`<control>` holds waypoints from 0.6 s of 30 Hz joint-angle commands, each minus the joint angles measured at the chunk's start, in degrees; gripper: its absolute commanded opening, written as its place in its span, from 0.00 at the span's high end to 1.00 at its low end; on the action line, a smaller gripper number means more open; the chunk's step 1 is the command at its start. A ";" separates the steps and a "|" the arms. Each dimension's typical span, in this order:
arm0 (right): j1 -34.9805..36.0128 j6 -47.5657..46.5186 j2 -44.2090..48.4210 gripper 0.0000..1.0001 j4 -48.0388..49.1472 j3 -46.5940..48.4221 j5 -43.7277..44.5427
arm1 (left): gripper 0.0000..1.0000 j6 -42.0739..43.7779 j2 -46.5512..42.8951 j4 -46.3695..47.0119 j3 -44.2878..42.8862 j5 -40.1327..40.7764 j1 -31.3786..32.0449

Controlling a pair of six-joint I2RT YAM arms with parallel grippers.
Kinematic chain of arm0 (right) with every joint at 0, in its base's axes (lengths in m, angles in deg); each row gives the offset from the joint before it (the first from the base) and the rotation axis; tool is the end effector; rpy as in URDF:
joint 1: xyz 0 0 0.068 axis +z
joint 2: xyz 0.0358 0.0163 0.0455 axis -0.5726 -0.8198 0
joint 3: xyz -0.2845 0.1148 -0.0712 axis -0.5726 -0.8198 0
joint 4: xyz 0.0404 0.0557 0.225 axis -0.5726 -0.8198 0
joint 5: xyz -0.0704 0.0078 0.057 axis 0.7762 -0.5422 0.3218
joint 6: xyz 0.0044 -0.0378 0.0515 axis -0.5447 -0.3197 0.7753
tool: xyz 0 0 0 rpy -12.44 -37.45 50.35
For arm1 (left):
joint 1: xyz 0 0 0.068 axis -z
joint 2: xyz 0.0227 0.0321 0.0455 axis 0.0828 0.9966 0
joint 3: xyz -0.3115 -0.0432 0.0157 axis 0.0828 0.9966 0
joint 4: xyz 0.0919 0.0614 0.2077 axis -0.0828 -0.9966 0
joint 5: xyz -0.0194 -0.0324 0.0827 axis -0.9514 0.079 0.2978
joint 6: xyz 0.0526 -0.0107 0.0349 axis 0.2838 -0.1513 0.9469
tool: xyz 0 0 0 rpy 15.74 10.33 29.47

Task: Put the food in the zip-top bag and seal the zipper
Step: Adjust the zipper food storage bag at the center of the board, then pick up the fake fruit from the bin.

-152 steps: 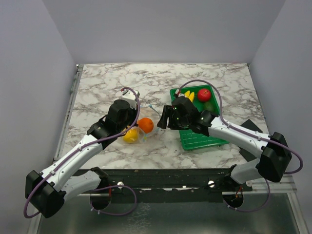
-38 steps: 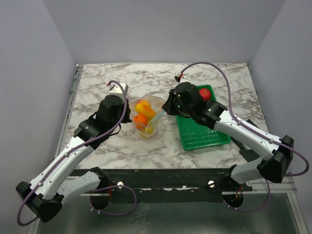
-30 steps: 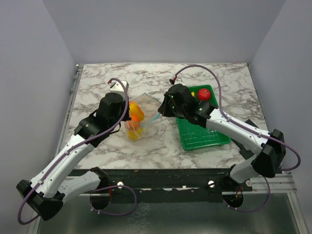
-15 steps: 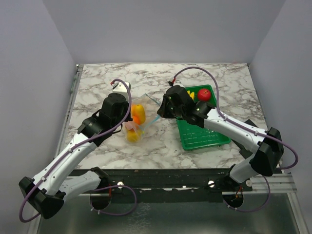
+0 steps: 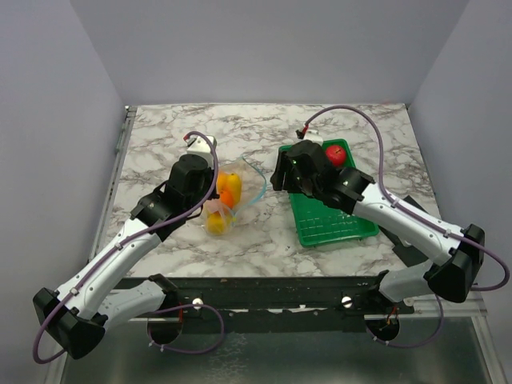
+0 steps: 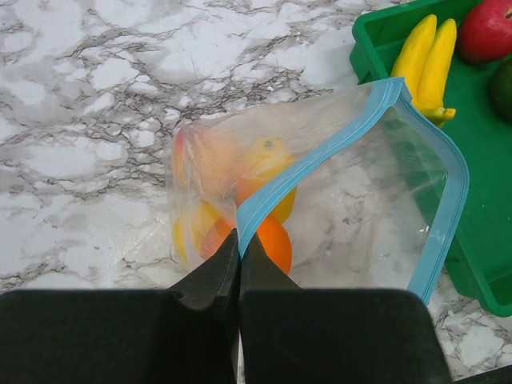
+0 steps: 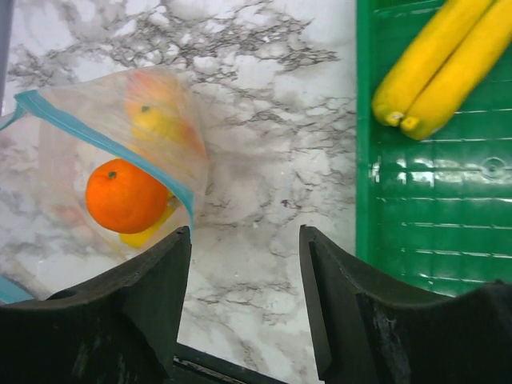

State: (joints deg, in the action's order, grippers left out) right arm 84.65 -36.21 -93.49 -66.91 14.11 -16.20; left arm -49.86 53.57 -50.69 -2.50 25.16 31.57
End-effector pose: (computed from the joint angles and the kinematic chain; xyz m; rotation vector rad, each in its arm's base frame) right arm 0.1962 0.2066 0.3829 -0.0292 2.2305 0.5015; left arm 0.1477 -0.0898 0.3740 0.1762 2.0530 -0.2423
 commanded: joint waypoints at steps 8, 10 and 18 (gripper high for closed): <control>-4.54 -5.67 1.34 0.29 -14.43 1.67 17.10 | 1.00 1.21 -0.29 4.88 1.87 -3.11 -0.26; -6.23 -6.67 0.90 0.28 -15.35 1.10 17.66 | 1.00 1.38 -0.49 5.54 2.44 -3.51 -0.28; -13.51 -9.71 -1.17 0.02 -15.23 -0.88 18.06 | 1.00 1.83 -1.83 8.52 5.42 -3.78 -0.31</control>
State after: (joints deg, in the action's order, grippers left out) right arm 73.98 -43.81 -92.97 -80.52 14.46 -0.90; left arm -48.86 53.35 -45.42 0.80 22.97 31.57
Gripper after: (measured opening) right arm 0.926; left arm 0.003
